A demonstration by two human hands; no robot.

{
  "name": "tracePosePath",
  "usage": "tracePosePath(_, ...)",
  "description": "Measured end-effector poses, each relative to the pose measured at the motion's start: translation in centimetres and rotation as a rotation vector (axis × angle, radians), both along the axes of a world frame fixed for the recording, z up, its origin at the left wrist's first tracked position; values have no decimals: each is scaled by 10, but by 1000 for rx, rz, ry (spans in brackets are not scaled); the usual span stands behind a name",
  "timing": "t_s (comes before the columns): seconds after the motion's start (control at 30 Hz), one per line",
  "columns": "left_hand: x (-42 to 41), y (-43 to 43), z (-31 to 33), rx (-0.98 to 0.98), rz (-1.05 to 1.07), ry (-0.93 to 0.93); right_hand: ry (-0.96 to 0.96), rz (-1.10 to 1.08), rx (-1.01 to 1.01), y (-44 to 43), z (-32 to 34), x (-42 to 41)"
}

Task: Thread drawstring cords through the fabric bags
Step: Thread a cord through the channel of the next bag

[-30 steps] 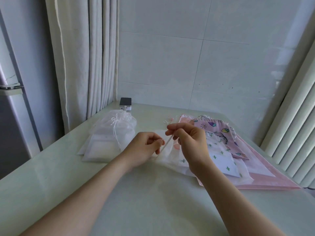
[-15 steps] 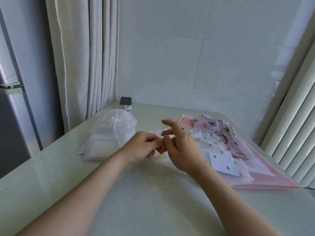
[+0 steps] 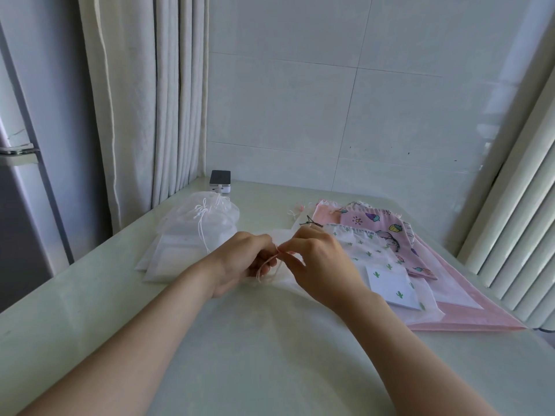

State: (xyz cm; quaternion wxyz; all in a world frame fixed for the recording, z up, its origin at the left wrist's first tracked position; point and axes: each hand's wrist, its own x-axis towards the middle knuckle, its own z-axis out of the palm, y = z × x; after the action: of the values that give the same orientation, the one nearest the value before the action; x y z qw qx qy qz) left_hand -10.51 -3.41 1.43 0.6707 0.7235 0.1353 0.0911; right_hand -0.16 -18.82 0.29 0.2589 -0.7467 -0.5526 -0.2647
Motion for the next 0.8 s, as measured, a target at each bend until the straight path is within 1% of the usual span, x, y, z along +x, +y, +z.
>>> tracePosePath(0.13, 0, -2, -2, 31, -10, -3, -121, -77, -37, 1, -1, -1)
tracePosePath(0.27, 0, -1, -3, -7, 53, 20, -146, -172, -81, 2, -3, -3)
tracePosePath(0.3, 0, 0, -3, 37, 56, -1, -145, -187, -92, 2, -2, -4)
tracePosePath(0.37, -2, 0, -5, 149, 38, -108, -120, -187, -95, 1, 0, -5)
tracePosePath(0.43, -2, -1, -7, 308, 62, -218, -63, -150, -52, -1, 3, -6)
tracePosePath(0.5, -1, 1, -9, 502, 142, -295, 37, -109, 13, -3, 4, -8)
tracePosePath(0.6, 1, 4, -11, 744, 262, -346, 306, -94, 96, -2, 6, -11)
tracePosePath(0.67, 3, 6, -12, 778, 307, -363, 457, -92, 99, 0, 10, -13)
tracePosePath(0.73, 2, 5, -12, 743, 337, -385, 608, -34, 98, -1, 14, -15)
tracePosePath(0.8, 3, 3, -10, 744, 311, -403, 758, 15, 137, -3, 17, -16)
